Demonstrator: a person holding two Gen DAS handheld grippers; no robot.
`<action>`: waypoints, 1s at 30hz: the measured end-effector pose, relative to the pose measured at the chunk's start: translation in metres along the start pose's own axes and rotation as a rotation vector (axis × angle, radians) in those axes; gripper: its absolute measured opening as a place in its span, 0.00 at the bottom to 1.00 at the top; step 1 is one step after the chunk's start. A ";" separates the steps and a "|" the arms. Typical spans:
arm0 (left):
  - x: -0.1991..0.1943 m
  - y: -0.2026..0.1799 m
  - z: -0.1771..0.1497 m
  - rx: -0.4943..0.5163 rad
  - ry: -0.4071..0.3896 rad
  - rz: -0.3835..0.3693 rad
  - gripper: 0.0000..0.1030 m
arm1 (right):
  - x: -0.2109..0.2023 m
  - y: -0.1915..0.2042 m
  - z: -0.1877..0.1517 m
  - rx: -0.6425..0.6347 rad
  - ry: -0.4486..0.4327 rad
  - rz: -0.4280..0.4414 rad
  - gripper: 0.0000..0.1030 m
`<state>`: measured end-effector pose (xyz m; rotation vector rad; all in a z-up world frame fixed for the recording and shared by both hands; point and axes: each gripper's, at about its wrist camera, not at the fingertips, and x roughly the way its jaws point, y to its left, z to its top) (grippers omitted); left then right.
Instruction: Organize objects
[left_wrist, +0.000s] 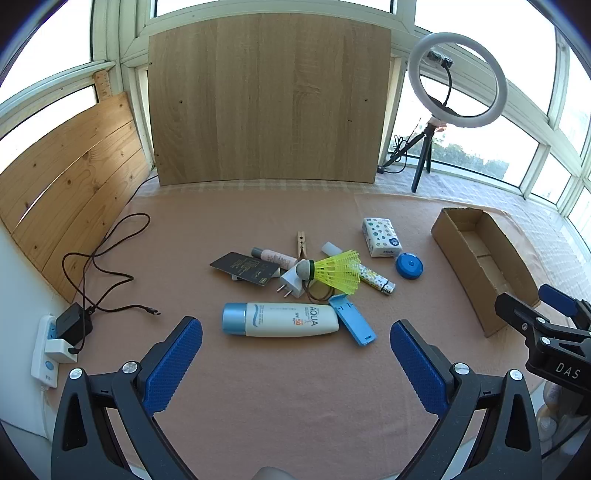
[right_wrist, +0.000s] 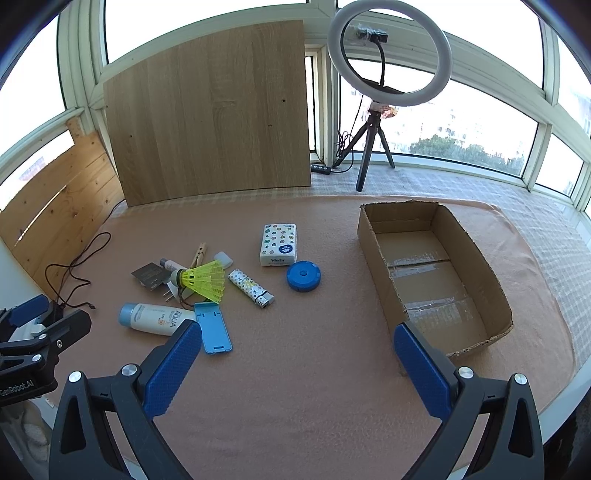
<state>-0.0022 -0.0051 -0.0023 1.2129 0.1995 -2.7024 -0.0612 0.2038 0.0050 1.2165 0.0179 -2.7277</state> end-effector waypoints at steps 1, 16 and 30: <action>0.000 0.000 0.000 0.000 0.001 0.000 1.00 | 0.000 0.000 0.000 0.000 0.000 0.000 1.00; 0.001 0.001 0.002 -0.003 0.002 0.000 1.00 | 0.000 0.000 0.002 0.001 0.004 0.002 1.00; 0.004 -0.001 0.002 0.000 0.007 -0.003 1.00 | 0.002 -0.001 0.003 0.003 0.008 0.002 1.00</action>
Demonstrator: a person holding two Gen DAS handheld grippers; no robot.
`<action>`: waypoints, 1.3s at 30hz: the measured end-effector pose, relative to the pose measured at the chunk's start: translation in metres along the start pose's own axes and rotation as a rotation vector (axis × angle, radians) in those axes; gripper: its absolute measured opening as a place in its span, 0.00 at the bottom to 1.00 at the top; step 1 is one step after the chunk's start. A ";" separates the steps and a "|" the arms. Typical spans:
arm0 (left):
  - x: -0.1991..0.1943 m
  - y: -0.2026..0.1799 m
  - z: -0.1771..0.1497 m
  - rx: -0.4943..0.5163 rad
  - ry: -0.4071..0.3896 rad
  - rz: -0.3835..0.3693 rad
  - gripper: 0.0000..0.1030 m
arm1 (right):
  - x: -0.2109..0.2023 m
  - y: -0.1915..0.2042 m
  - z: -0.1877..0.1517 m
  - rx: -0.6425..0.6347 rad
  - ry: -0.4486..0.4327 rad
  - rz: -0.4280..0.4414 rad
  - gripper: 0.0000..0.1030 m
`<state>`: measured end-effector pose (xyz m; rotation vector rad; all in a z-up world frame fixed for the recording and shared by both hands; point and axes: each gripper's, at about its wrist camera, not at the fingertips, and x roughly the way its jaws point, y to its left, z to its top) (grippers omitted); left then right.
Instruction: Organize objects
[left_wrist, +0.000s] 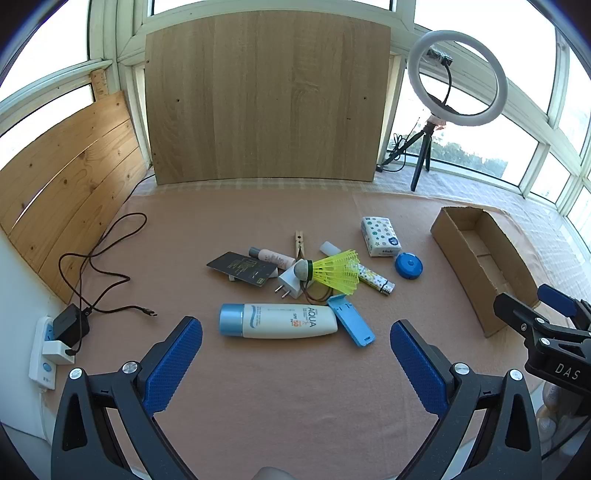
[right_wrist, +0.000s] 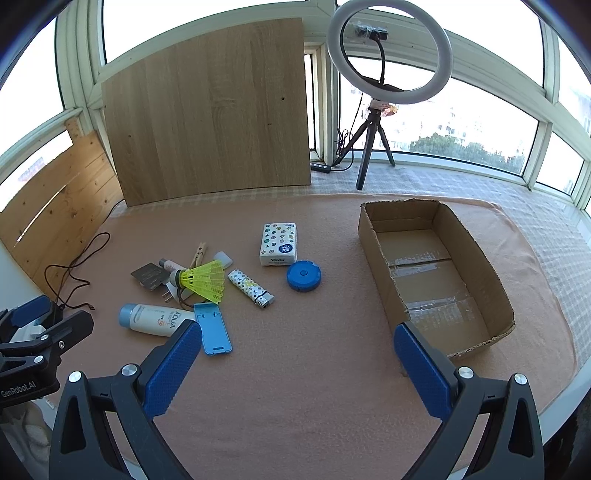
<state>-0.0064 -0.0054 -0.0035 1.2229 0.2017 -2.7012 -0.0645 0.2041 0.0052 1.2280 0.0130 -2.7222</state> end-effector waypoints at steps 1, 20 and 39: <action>0.000 0.000 0.000 0.000 0.000 0.000 1.00 | 0.000 0.000 0.000 0.000 0.000 0.000 1.00; 0.003 0.001 0.002 -0.001 0.004 0.000 1.00 | 0.003 -0.001 0.000 0.001 0.004 0.000 1.00; 0.024 0.019 0.008 -0.032 0.027 0.025 1.00 | 0.019 -0.002 0.002 -0.004 0.031 -0.001 1.00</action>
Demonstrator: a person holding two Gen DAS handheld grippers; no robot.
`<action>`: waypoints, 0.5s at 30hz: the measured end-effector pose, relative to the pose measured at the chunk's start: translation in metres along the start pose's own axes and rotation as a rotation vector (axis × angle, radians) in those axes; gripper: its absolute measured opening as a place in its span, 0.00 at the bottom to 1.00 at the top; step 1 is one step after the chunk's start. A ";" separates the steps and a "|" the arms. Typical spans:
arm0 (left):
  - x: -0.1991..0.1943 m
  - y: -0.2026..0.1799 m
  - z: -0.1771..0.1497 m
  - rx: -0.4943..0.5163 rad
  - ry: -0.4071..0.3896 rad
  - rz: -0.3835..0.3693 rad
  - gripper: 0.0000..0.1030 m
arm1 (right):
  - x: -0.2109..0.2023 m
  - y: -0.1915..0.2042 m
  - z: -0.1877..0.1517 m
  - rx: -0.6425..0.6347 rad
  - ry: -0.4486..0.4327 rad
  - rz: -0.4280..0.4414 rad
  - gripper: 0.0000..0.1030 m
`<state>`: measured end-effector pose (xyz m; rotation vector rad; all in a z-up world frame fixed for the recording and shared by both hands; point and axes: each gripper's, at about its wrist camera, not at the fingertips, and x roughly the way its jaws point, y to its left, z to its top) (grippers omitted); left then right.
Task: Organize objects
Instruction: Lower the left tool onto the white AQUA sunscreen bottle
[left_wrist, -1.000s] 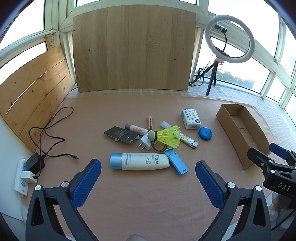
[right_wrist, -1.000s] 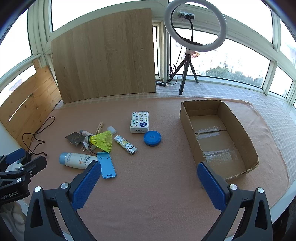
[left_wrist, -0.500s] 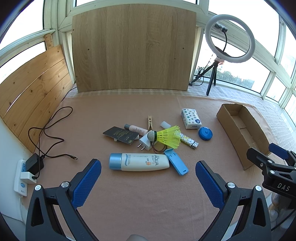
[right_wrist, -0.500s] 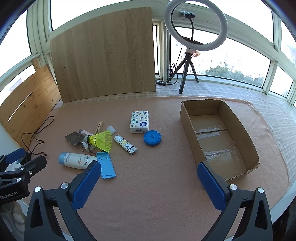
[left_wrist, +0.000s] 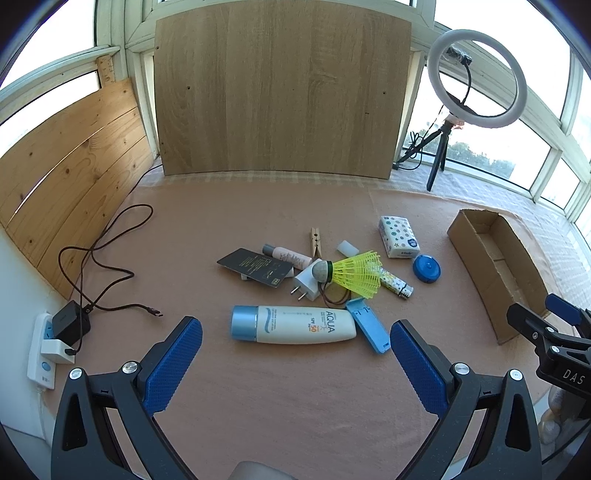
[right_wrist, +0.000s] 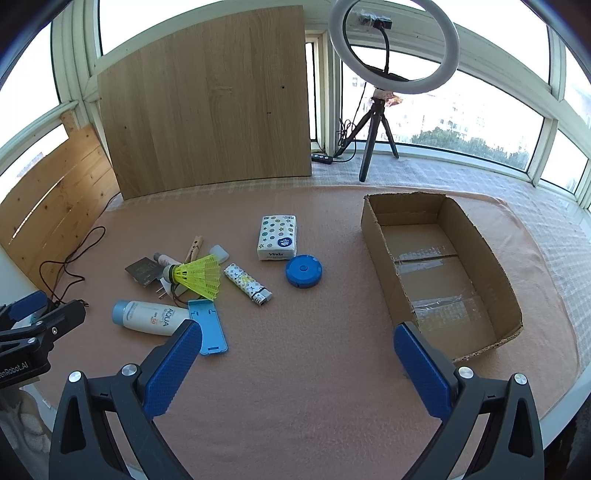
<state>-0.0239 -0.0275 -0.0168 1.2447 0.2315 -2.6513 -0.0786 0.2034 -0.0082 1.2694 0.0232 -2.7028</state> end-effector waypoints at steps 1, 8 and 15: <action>0.002 0.002 0.001 -0.001 0.003 0.002 1.00 | 0.001 0.000 0.001 0.000 0.001 0.002 1.00; 0.028 0.019 0.008 -0.002 0.035 0.019 1.00 | 0.017 0.000 0.007 -0.013 0.022 0.028 1.00; 0.075 0.030 0.021 0.043 0.086 0.040 0.99 | 0.036 -0.002 0.006 0.018 0.077 0.079 1.00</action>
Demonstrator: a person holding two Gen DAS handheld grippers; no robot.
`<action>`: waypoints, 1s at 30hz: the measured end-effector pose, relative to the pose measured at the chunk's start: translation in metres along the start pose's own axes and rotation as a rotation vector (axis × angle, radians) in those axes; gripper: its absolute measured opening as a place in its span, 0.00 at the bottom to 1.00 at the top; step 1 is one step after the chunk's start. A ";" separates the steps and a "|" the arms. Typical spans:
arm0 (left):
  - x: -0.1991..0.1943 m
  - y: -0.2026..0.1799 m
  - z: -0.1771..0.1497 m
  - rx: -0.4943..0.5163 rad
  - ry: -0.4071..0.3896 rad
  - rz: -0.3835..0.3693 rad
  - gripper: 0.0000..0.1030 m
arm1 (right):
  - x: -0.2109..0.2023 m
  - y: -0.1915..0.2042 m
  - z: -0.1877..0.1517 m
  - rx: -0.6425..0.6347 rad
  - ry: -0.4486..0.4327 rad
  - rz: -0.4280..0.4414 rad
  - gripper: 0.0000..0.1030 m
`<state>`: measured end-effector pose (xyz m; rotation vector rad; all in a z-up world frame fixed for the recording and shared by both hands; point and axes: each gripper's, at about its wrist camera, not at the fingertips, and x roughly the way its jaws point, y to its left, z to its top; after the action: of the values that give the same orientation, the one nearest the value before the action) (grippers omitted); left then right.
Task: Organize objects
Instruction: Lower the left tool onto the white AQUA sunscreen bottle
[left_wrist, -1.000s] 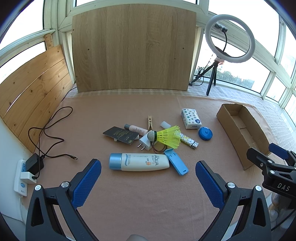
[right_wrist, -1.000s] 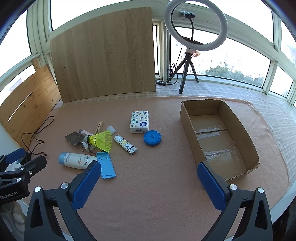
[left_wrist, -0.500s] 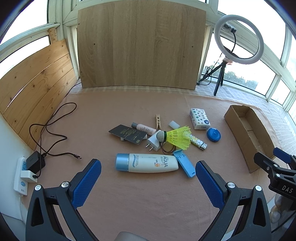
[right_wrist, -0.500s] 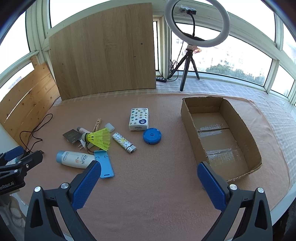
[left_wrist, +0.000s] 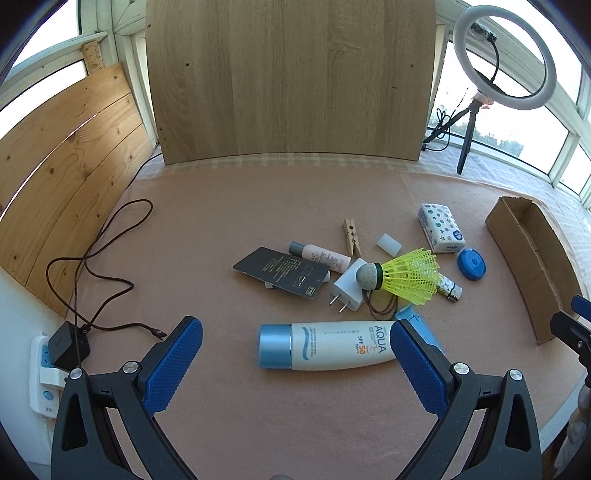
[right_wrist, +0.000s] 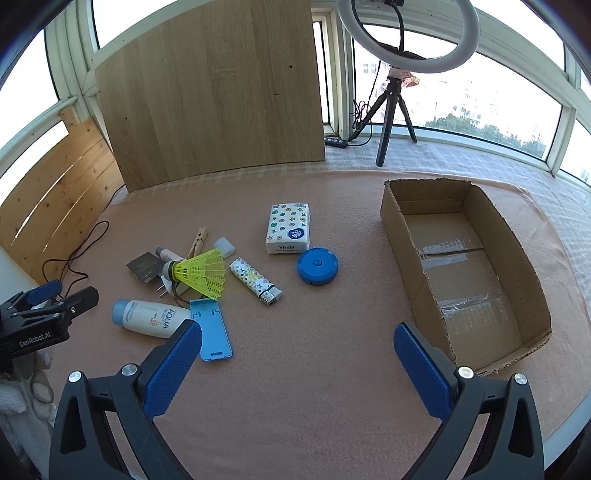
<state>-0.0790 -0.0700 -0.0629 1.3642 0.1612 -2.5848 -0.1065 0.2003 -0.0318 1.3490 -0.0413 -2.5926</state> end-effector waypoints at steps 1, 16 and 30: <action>0.010 -0.001 0.003 0.008 0.020 -0.003 0.98 | 0.002 -0.001 -0.001 0.005 0.008 0.004 1.00; 0.092 -0.006 0.020 0.039 0.170 -0.084 0.82 | 0.006 -0.018 -0.016 0.063 0.046 -0.024 1.00; 0.105 0.000 -0.012 -0.009 0.249 -0.171 0.69 | 0.006 -0.013 -0.017 0.045 0.054 -0.008 1.00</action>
<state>-0.1270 -0.0824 -0.1558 1.7367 0.3423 -2.5313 -0.0984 0.2129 -0.0479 1.4367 -0.0866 -2.5759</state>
